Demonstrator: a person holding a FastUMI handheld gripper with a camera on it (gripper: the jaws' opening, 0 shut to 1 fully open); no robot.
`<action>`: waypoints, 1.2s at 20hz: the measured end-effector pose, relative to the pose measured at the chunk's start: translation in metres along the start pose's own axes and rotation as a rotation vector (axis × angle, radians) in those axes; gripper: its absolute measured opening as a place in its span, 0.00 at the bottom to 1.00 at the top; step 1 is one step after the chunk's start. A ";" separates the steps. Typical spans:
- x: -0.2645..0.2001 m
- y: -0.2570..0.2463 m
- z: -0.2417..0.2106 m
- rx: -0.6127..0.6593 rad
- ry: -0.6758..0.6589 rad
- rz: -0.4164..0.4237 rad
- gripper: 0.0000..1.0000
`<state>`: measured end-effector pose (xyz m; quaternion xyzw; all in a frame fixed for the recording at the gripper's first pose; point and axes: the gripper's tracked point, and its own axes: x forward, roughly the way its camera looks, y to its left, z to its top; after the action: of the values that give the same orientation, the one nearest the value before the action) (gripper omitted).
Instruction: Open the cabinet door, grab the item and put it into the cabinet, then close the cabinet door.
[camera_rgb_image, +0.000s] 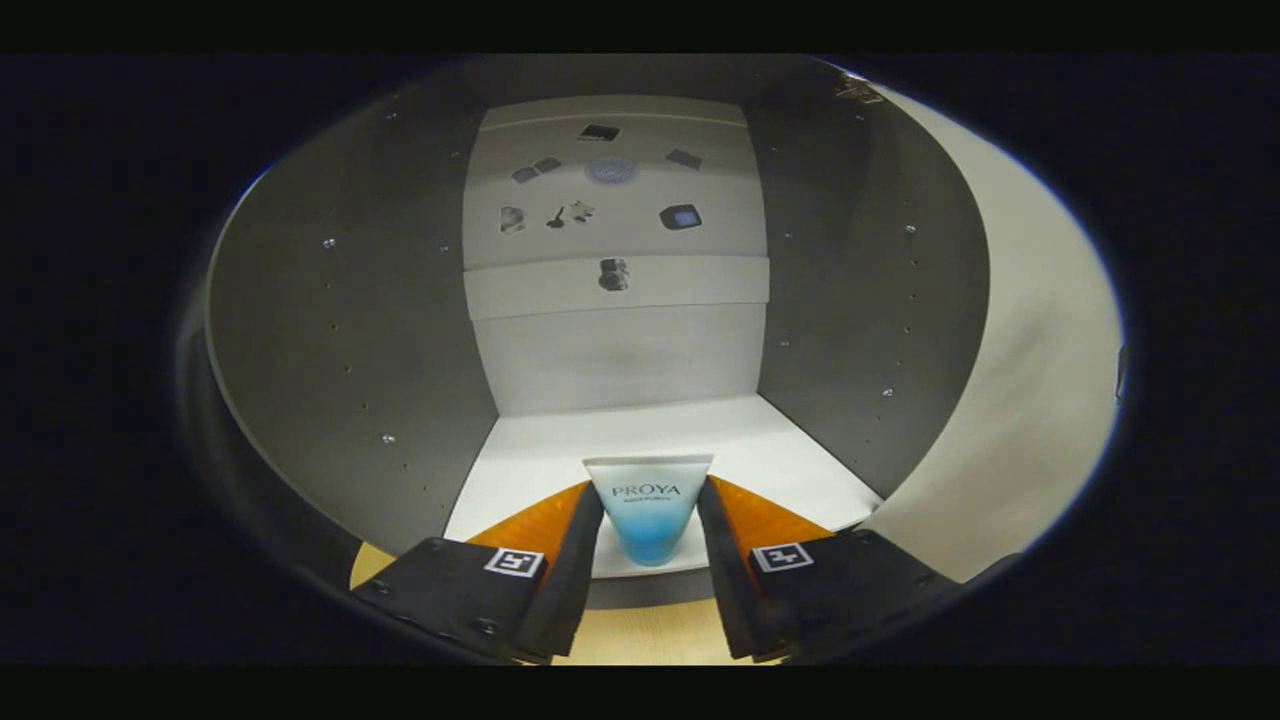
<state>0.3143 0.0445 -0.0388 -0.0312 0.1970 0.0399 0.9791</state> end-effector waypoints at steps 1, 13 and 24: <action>0.000 0.000 0.001 0.000 -0.007 -0.001 0.63; -0.117 0.004 0.003 0.003 -0.187 -0.049 0.98; -0.278 -0.032 -0.048 0.002 -0.297 -0.129 0.98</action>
<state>0.0430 -0.0097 0.0266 -0.0366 0.0475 -0.0194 0.9980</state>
